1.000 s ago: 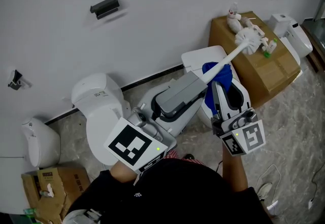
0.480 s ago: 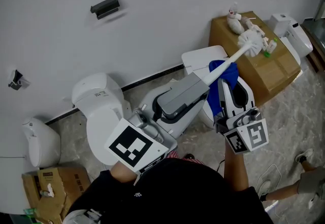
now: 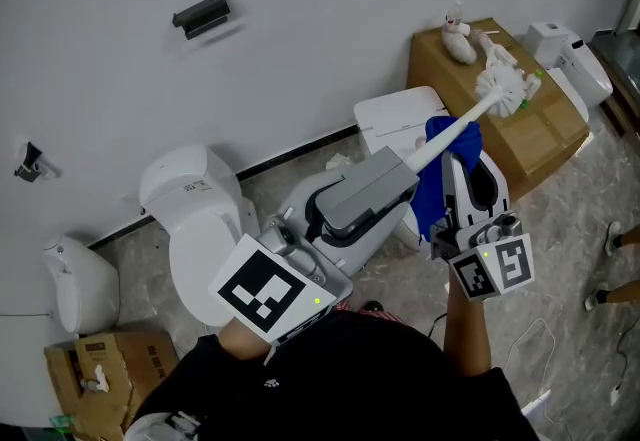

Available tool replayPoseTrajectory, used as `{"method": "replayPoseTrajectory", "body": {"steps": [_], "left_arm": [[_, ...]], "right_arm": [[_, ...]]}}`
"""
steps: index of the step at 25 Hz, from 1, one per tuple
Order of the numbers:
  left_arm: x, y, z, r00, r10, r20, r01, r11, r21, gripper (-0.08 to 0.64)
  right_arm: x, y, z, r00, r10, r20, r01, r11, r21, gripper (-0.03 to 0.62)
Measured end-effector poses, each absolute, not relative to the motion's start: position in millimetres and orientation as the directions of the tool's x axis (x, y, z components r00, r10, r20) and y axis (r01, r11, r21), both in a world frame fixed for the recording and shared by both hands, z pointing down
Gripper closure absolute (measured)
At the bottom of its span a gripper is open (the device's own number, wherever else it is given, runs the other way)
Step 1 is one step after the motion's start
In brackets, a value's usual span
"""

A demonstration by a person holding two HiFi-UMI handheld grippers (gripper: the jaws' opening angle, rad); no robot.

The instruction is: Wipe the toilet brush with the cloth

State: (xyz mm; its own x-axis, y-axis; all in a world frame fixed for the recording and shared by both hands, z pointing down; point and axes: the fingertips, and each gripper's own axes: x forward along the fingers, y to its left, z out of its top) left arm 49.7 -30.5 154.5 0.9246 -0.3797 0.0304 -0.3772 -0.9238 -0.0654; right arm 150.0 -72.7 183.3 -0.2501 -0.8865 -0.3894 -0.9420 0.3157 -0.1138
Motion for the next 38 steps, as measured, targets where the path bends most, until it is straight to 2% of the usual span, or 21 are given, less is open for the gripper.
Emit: {"method": "replayPoseTrajectory", "body": {"steps": [38], "left_arm": [[46.7, -18.6, 154.6, 0.941, -0.335, 0.036, -0.332, -0.940, -0.080, 0.391]], "right_arm": [[213.0, -88.1, 188.2, -0.094, -0.919, -0.382, -0.963, 0.181, -0.198, 0.528]]}}
